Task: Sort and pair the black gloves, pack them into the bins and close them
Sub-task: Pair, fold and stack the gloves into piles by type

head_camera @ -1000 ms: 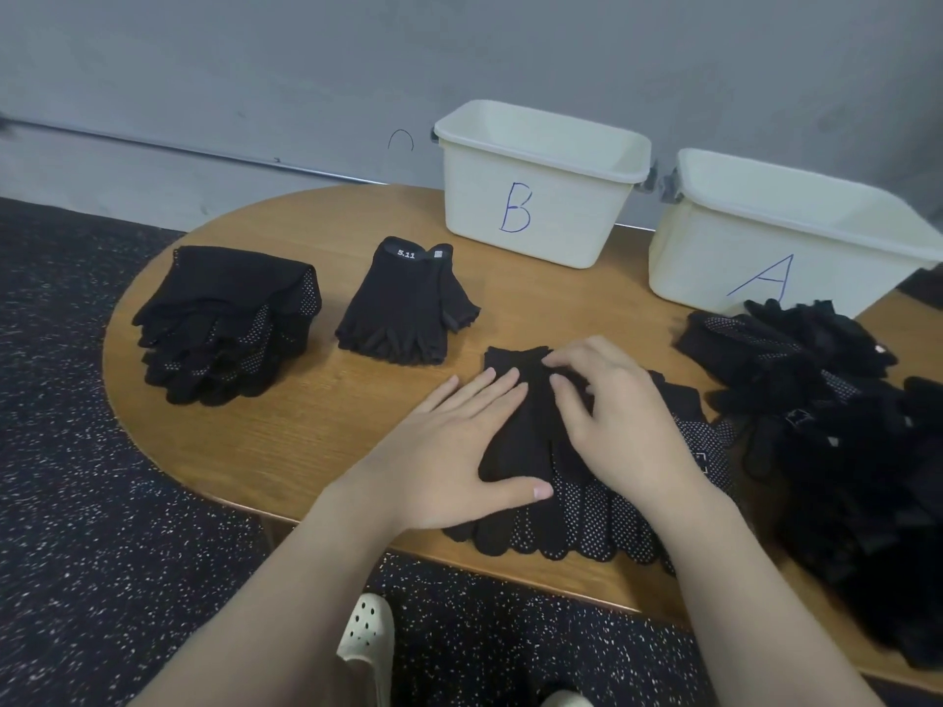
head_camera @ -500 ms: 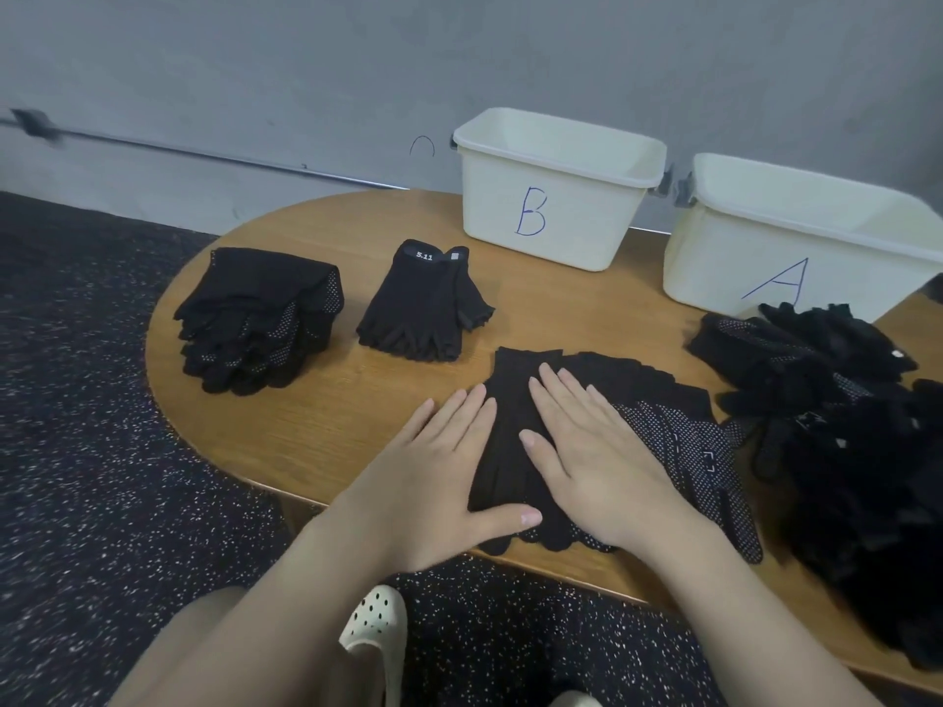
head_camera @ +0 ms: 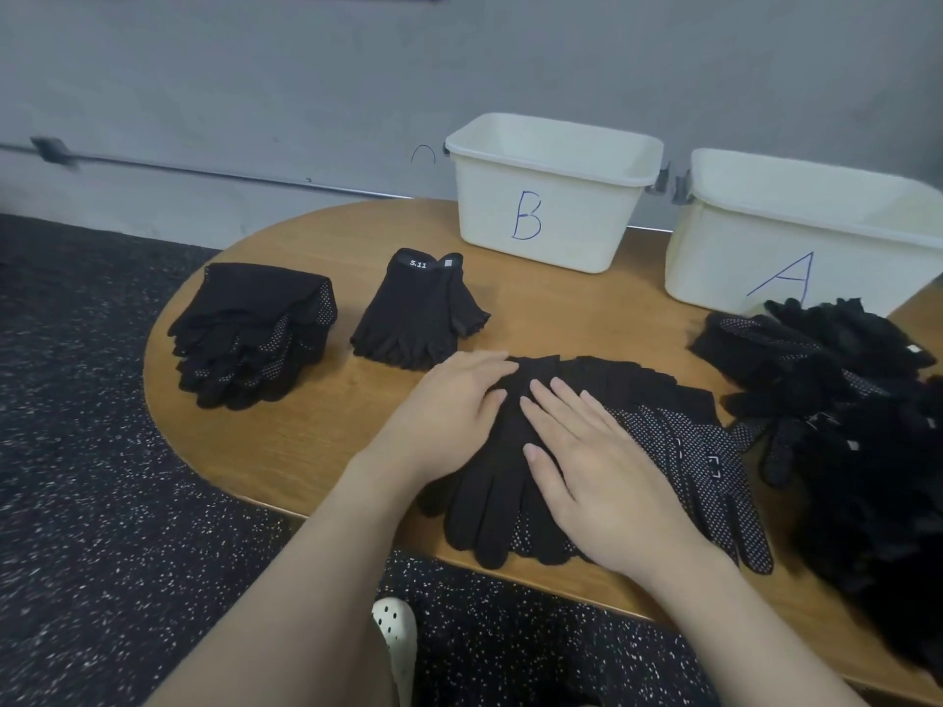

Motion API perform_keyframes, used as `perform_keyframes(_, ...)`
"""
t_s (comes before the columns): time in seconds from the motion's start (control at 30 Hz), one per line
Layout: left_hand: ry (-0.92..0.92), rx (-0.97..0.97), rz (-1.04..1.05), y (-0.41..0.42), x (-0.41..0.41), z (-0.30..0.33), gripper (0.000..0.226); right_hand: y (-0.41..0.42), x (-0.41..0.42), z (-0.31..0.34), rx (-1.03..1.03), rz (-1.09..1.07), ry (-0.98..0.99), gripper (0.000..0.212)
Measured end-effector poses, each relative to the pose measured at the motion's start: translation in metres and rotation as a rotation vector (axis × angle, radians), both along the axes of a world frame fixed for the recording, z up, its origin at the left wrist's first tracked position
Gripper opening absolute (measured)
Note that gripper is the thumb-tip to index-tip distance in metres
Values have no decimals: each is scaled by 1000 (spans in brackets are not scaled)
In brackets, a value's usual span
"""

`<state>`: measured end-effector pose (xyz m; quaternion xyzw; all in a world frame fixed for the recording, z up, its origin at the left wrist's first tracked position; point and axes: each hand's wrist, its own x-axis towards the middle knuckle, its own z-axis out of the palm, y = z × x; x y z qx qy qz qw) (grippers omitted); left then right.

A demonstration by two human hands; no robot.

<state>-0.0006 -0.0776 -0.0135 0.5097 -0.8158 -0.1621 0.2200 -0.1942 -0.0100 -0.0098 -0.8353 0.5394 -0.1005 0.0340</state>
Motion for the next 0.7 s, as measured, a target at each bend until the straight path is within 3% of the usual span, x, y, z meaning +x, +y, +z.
perform_keyframes(0.2,24,-34,42,-10,-9,2,40,4,0,1,-23,6,-20,57)
perform_keyframes(0.47,84,-43,86,-12,-11,0,33,38,9,6,47,245,95,61)
perform_keyframes(0.7,93,-95,81,-9,-11,-1,22,56,10,5,50,315,137,58)
